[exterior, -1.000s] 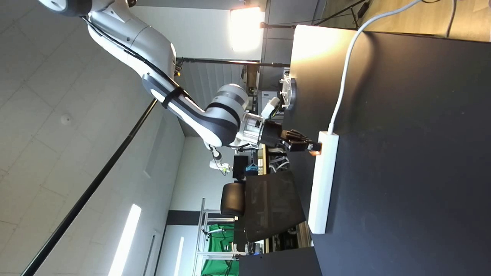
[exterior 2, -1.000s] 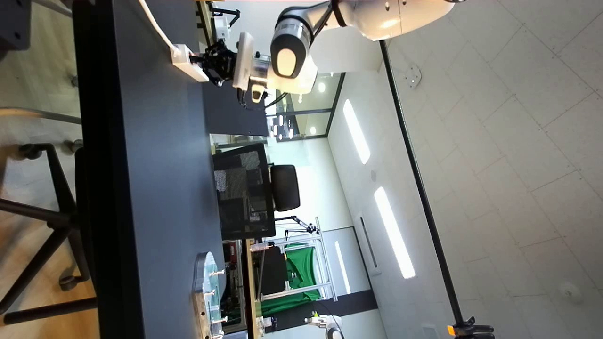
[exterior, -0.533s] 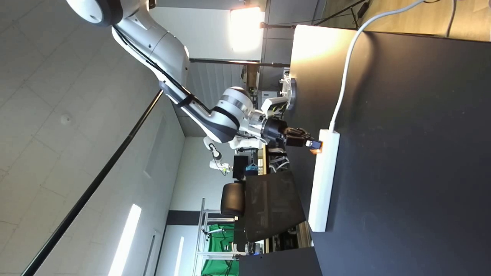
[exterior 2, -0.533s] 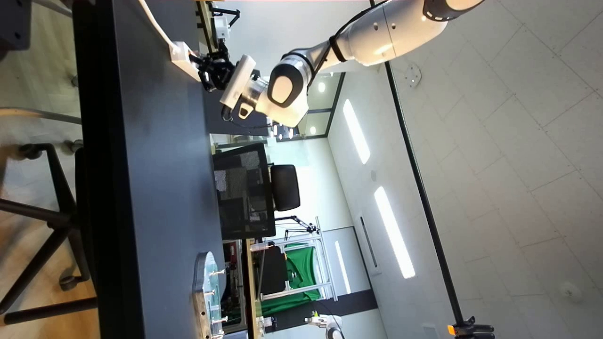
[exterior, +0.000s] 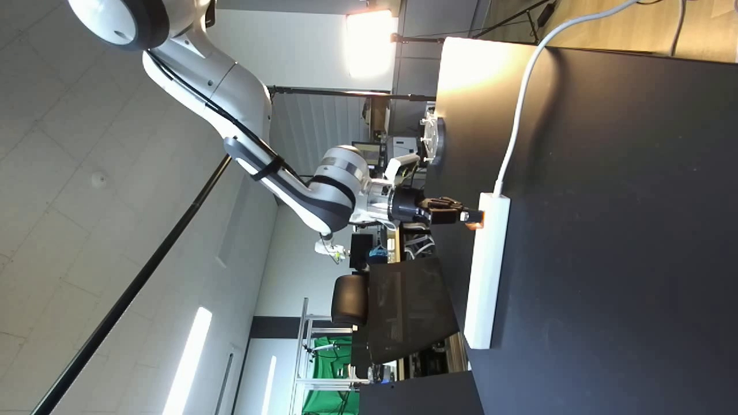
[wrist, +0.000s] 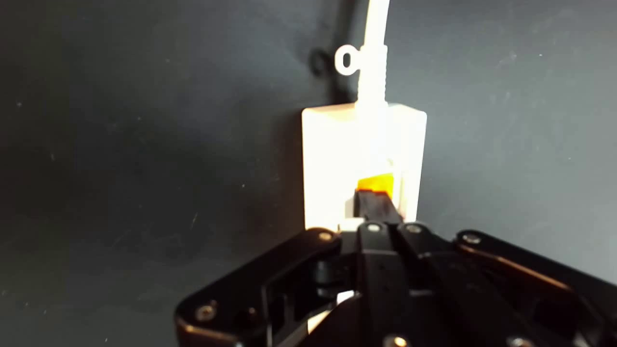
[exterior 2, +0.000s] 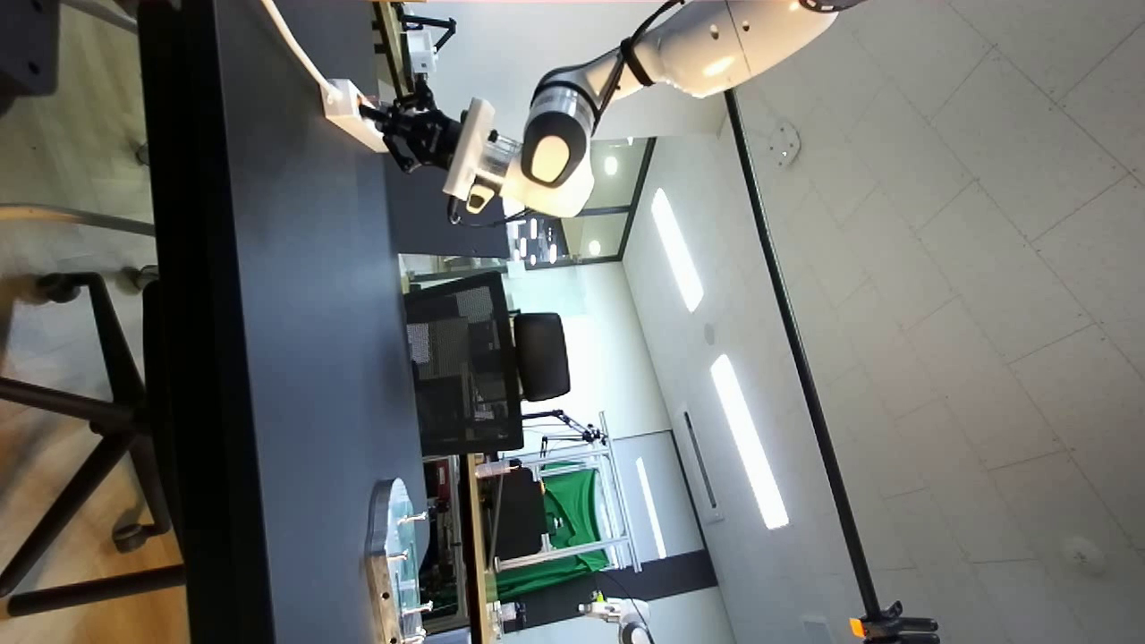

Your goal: Push the switch of the extension cord

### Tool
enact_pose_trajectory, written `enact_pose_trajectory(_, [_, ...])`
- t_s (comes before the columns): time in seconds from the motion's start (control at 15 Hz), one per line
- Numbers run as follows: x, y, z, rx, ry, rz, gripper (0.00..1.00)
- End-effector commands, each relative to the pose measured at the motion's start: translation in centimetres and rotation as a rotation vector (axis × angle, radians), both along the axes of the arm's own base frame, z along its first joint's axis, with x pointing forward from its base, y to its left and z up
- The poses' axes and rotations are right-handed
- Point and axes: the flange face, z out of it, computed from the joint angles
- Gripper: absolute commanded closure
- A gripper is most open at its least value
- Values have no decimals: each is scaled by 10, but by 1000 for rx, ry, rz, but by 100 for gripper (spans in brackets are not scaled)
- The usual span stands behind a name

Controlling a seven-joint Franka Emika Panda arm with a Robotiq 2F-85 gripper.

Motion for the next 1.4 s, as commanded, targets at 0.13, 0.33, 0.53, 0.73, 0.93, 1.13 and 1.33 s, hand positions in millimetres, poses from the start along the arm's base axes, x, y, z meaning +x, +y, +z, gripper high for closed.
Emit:
enact_pose_trajectory(0.13, [-12, 35, 27, -273, -87, 32, 100])
enact_pose_trajectory(0.33, [-18, 48, 31, -401, -127, 33, 100])
enact_pose_trajectory(0.53, [-21, 58, 42, -485, -159, 26, 100])
enact_pose_trajectory(0.73, [-23, 68, 61, -543, -192, 21, 100])
enact_pose_trajectory(0.93, [-25, 75, 78, -583, -223, 18, 100])
enact_pose_trajectory(1.13, [-27, 79, 87, -607, -230, 29, 74])
enact_pose_trajectory(1.33, [-29, 80, 89, -616, -228, 26, 60])
